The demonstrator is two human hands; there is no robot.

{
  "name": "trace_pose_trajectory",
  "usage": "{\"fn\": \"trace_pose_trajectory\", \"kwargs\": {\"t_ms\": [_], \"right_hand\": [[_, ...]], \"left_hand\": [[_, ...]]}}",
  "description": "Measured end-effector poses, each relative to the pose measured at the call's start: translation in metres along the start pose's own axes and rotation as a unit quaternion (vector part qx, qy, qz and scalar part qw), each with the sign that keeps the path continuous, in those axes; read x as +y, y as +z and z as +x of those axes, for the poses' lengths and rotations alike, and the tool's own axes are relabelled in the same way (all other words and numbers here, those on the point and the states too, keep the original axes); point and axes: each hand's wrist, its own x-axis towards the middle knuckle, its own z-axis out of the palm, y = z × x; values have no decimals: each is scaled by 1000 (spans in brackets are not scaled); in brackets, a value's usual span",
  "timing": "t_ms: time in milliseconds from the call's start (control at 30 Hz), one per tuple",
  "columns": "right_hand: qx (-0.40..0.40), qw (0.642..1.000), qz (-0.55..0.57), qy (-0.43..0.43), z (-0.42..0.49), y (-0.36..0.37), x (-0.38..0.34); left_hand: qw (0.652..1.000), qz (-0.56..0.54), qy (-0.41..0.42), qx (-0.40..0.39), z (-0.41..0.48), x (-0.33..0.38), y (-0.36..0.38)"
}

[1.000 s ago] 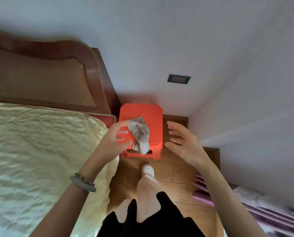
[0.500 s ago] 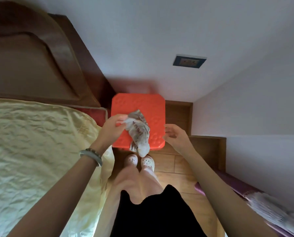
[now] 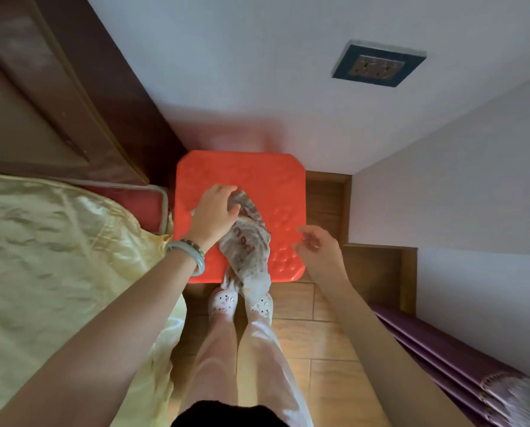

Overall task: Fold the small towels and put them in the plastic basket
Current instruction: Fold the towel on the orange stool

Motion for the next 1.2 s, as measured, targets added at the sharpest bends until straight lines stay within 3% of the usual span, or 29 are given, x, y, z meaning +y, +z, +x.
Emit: {"fn": "trace_pose_trajectory", "kwargs": {"t_ms": [367,600,833,1000,1100,1200], "right_hand": [[5,1000,30,-3,8,15,8],[-27,999,26,-14,6,15,-12],[-193,975,-53,-92,-12,7,-54],[-278,947,-128,-101,-42,-11,-81],[-286,943,-133,-106,-64,-29,-101],[-238,956,-137,-106,-82,-58,-122]], "left_hand": [[995,88,46,14,16,-10,14],[990,-35,132,26,-19,18,-36],[980,-84,174,-43,-85,68,-105],[971,-113,210,14,-123,108,-148],[965,-158,206,44,-136,130,-181],[957,-200,199,59,-146,150,-212]]}}
